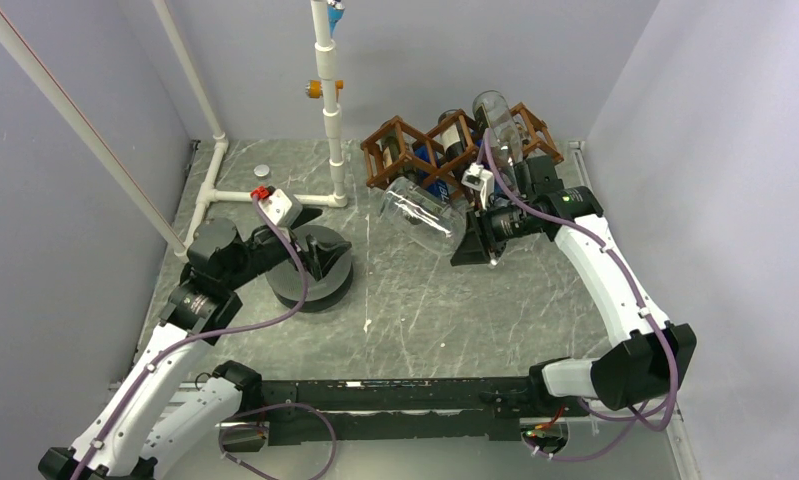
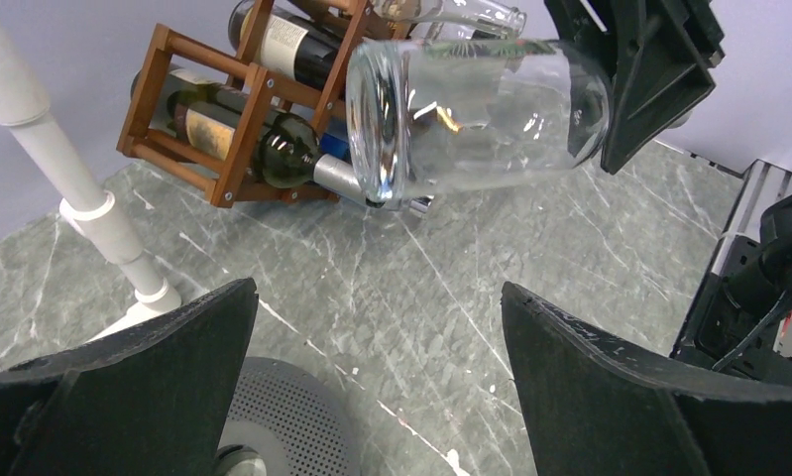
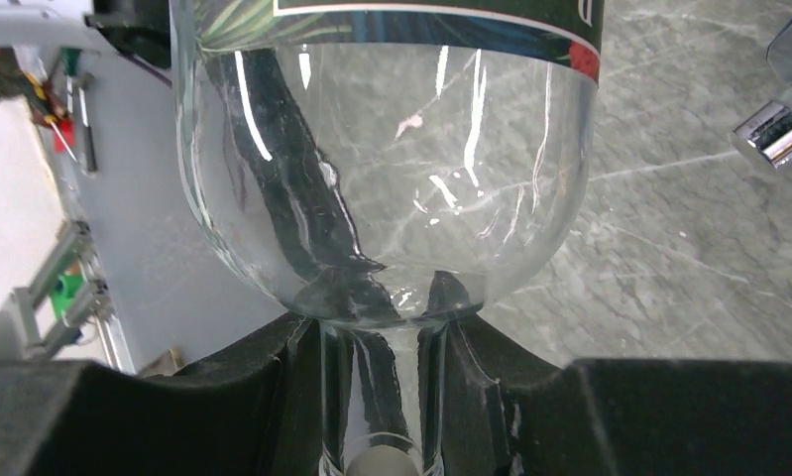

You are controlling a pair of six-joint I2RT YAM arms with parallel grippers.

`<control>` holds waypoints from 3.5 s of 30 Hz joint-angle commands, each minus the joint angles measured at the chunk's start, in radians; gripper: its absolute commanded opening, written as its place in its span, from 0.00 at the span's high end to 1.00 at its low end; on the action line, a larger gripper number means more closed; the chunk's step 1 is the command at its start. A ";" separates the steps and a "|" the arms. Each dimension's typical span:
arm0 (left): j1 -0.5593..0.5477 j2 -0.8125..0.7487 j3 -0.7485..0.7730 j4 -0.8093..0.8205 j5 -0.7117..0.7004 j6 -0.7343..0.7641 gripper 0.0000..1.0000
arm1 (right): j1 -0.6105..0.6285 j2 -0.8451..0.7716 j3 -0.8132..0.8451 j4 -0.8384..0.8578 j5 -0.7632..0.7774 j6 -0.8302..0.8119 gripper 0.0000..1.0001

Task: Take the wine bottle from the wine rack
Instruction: Place the wine bottle at the center of the board.

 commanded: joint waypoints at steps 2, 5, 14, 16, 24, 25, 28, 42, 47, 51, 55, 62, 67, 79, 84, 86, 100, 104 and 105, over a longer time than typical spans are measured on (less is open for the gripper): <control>0.005 -0.009 -0.002 0.064 0.052 -0.003 0.01 | 0.013 -0.049 0.044 0.002 -0.078 -0.248 1.00; 0.005 -0.009 -0.003 0.063 0.050 -0.003 0.01 | 0.017 -0.027 0.060 -0.071 -0.072 -0.330 1.00; 0.005 -0.009 -0.004 0.066 0.052 -0.004 0.01 | 0.021 0.046 0.104 -0.248 -0.025 -0.546 1.00; 0.005 -0.010 -0.005 0.067 0.053 -0.005 0.01 | 0.022 0.053 0.113 -0.273 0.007 -0.571 1.00; 0.005 -0.008 -0.007 0.070 0.052 -0.008 0.01 | 0.041 0.026 0.113 -0.283 0.190 -0.616 1.00; 0.005 -0.008 -0.007 0.070 0.053 -0.008 0.01 | 0.046 0.023 0.116 -0.286 0.213 -0.624 1.00; 0.005 -0.007 -0.009 0.072 0.053 -0.008 0.01 | 0.056 0.015 0.131 -0.306 0.286 -0.656 1.00; 0.005 0.000 -0.008 0.073 0.053 -0.010 0.01 | 0.139 -0.001 0.133 -0.357 0.552 -0.804 1.00; 0.005 0.004 -0.008 0.074 0.056 -0.010 0.01 | 0.191 -0.019 0.121 -0.351 0.677 -0.848 1.00; 0.005 0.005 -0.008 0.074 0.058 -0.011 0.01 | 0.221 -0.010 0.128 -0.382 0.748 -0.877 1.00; 0.005 0.008 -0.008 0.074 0.059 -0.012 0.01 | 0.255 -0.009 0.126 -0.403 0.849 -0.887 1.00; 0.005 0.011 -0.010 0.075 0.062 -0.012 0.01 | 0.326 0.014 0.106 -0.432 1.049 -0.892 1.00; 0.005 0.012 -0.010 0.077 0.064 -0.013 0.01 | 0.379 0.040 0.089 -0.448 1.166 -0.894 1.00; 0.005 0.008 -0.010 0.075 0.065 -0.012 0.01 | 0.507 0.137 0.053 -0.470 1.401 -0.850 1.00; 0.005 0.004 -0.010 0.077 0.067 -0.012 0.01 | 0.550 0.180 0.037 -0.479 1.498 -0.800 1.00; 0.005 0.004 -0.010 0.077 0.067 -0.012 0.01 | 0.568 0.190 0.025 -0.480 1.514 -0.788 1.00; 0.005 0.002 -0.010 0.075 0.064 -0.010 0.01 | 0.671 0.253 -0.025 -0.481 1.598 -0.729 0.61; 0.005 0.001 -0.010 0.075 0.064 -0.010 0.01 | 0.703 0.258 -0.016 -0.480 1.590 -0.718 0.46; 0.005 0.001 -0.010 0.075 0.064 -0.010 0.01 | 0.710 0.259 -0.009 -0.480 1.585 -0.717 0.43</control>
